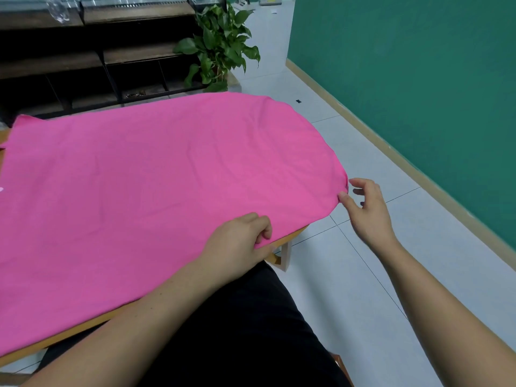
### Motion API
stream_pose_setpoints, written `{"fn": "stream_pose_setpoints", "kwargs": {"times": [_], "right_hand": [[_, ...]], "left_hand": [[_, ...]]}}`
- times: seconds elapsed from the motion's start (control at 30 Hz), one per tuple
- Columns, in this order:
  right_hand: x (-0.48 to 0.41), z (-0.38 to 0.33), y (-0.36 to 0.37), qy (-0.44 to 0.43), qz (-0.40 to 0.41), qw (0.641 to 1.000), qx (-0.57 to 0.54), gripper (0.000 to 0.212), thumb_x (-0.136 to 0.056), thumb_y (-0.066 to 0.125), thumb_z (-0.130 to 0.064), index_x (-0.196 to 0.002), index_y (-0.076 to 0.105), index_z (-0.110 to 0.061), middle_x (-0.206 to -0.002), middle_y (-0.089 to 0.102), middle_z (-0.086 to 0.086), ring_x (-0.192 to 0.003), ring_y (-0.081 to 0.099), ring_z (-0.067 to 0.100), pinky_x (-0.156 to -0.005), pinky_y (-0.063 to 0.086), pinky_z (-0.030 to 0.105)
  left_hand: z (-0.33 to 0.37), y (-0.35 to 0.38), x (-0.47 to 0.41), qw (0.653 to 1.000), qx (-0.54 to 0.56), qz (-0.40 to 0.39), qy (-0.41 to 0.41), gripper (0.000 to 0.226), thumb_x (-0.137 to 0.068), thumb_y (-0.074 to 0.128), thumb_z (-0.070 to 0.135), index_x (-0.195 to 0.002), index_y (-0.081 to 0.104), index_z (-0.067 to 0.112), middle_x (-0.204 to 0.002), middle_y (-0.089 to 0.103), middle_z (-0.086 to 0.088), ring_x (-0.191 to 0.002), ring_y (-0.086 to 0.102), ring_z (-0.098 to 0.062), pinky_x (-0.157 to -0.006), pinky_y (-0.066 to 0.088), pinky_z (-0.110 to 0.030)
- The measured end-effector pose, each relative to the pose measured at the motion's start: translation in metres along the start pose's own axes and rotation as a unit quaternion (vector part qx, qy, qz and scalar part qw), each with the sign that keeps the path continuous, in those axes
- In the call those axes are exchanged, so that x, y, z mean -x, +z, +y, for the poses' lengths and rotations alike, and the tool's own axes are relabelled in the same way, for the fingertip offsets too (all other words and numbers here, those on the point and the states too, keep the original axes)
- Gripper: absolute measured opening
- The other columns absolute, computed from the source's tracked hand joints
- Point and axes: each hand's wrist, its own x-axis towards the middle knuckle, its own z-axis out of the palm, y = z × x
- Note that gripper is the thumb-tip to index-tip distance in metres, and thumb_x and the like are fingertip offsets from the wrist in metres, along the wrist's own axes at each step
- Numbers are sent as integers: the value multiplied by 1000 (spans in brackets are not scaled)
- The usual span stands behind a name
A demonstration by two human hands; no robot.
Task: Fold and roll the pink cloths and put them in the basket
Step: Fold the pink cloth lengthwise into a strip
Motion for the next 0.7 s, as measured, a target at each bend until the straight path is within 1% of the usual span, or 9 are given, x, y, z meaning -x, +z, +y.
{"fn": "stream_pose_setpoints", "kwargs": {"times": [0.07,0.1,0.17,0.2,0.27,0.33,0.4,0.5,0.7], "right_hand": [[-16,5,0,115,-27,984,-133,40,-101,68,-38,-137,56,-26,-133,63,-11,-126,58,9,-108,46,38],[-23,8,-1,149,-38,973,-175,43,-99,69,-38,-138,57,-25,-130,67,-9,-126,60,11,-111,44,40],[-33,14,-4,181,-49,961,-202,44,-94,73,-40,-133,62,-24,-124,73,-4,-120,66,12,-113,42,44],[-37,17,-5,189,-49,960,-203,42,-93,75,-39,-131,65,-24,-123,74,-2,-118,67,12,-113,42,44],[-40,22,-6,198,-52,960,-189,44,-93,77,-37,-133,64,-23,-122,72,-2,-118,66,14,-108,44,41],[-40,26,-6,206,-73,959,-180,47,-93,78,-35,-135,64,-20,-119,73,-2,-119,66,14,-101,44,37],[-37,32,-5,215,-103,954,-184,39,-93,79,-32,-127,69,-17,-114,77,-1,-115,69,15,-97,45,37],[-30,40,-3,222,-130,944,-206,28,-94,76,-29,-118,75,-13,-111,79,-1,-112,73,17,-100,46,41],[-24,46,4,226,-150,934,-233,23,-96,74,-29,-114,77,-16,-116,78,0,-113,72,17,-99,46,39]], "left_hand": [[0,0,-7,1000,14,0,-5,20,-89,70,47,-88,58,31,-80,56,12,-73,54,-6,-65,49,-31],[0,0,-12,1000,21,6,-11,22,-89,70,48,-85,58,30,-78,58,12,-73,56,-6,-65,49,-32],[1,2,-21,999,31,23,-17,23,-91,69,48,-84,58,30,-76,59,12,-74,57,-6,-65,50,-33],[1,4,-26,999,33,32,-17,21,-92,69,47,-85,58,30,-75,58,13,-74,57,-5,-65,49,-33],[4,9,-34,998,36,51,-13,16,-93,67,43,-87,58,31,-77,57,14,-74,56,-4,-65,50,-33],[8,13,-40,997,38,66,-4,11,-92,66,38,-88,59,32,-79,55,15,-73,56,-4,-65,51,-34],[12,19,-46,996,32,79,5,8,-92,65,35,-89,59,32,-80,54,14,-72,55,-5,-65,51,-35],[14,27,-51,996,34,85,10,5,-91,63,34,-90,59,32,-81,54,13,-73,55,-5,-64,52,-36],[10,31,-50,996,23,84,11,3,-91,63,35,-92,60,33,-83,53,12,-74,54,-6,-65,52,-36]]}}
